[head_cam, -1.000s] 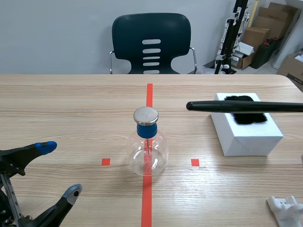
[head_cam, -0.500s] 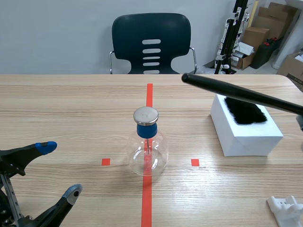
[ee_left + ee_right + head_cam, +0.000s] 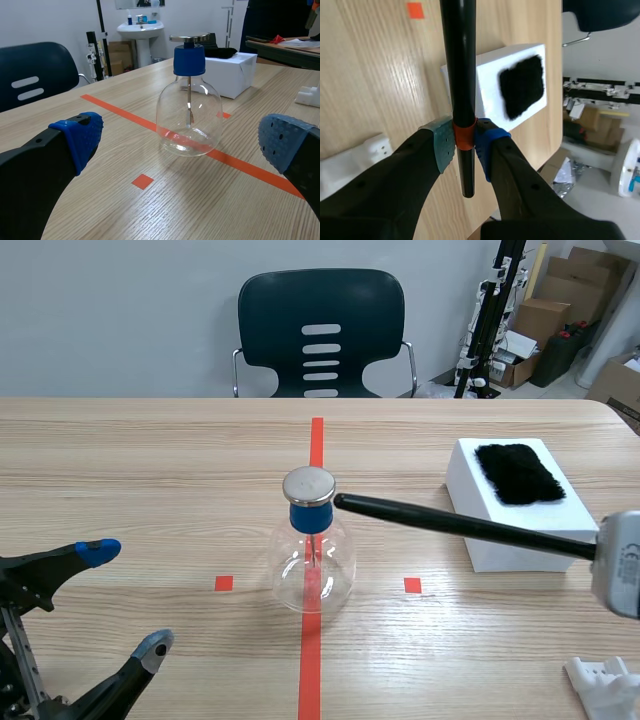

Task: Do the electroscope experiment. put the rod down on the box

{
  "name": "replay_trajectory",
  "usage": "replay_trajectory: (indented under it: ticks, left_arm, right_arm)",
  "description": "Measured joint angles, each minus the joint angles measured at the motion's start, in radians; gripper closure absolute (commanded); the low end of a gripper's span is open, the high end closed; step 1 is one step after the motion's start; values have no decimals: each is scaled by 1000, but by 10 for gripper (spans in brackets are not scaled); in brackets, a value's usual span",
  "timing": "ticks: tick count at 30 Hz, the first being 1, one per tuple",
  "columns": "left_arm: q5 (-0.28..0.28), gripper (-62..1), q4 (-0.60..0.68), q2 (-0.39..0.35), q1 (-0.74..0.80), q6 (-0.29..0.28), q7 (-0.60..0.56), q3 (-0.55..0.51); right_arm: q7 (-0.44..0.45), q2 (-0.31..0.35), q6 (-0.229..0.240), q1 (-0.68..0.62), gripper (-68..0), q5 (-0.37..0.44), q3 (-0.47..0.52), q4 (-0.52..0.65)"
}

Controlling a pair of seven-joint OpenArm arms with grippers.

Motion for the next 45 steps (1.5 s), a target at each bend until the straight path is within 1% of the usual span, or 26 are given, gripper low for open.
replay_trajectory:
  ticks: [3,5,8,9,12,15,17,18,22,24,28,31,32,37,40,41,42,45]
  left_arm:
    - [0,-623,0,0,0,0,0,0]
    - [0,-623,0,0,0,0,0,0]
    - [0,-623,0,0,0,0,0,0]
    - [0,-623,0,0,0,0,0,0]
    - [0,-623,0,0,0,0,0,0]
    - [0,-623,0,0,0,0,0,0]
    - [0,-623,0,0,0,0,0,0]
    - [0,-623,0,0,0,0,0,0]
    - [0,-623,0,0,0,0,0,0]
    - [0,-623,0,0,0,0,0,0]
    - [0,-623,0,0,0,0,0,0]
    - [0,-623,0,0,0,0,0,0]
    - [0,-623,0,0,0,0,0,0]
    - [0,-623,0,0,0,0,0,0]
    - [0,-623,0,0,0,0,0,0]
    - [0,-623,0,0,0,0,0,0]
    - [0,-623,0,0,0,0,0,0]
    - [0,-623,0,0,0,0,0,0]
  right_arm:
    - [-79,63,54,0,-6,90,0,11]
    - [-133,98,72,0,-6,137,0,11]
    - [-216,132,147,23,-6,215,0,11]
    - [-231,139,168,34,-6,240,0,11]
    - [-299,163,212,61,-6,303,0,11]
    - [-351,181,288,83,-6,358,0,11]
    - [-386,183,331,95,-6,390,0,11]
    - [-403,182,361,103,-6,399,0,11]
    - [-413,182,421,105,-6,428,0,11]
    - [-417,182,427,105,-6,440,0,11]
    - [-419,181,435,105,-6,441,0,11]
    - [-436,177,465,105,-6,441,-7,11]
    - [-446,177,465,105,-6,441,-18,11]
    - [-438,173,465,116,-6,442,-84,3]
    - [-423,114,467,157,-6,438,-101,-35]
    - [-414,85,475,174,-6,419,-101,-52]
    - [-400,53,494,195,-6,385,-101,-69]
    - [-388,-32,492,249,-6,324,-101,-109]
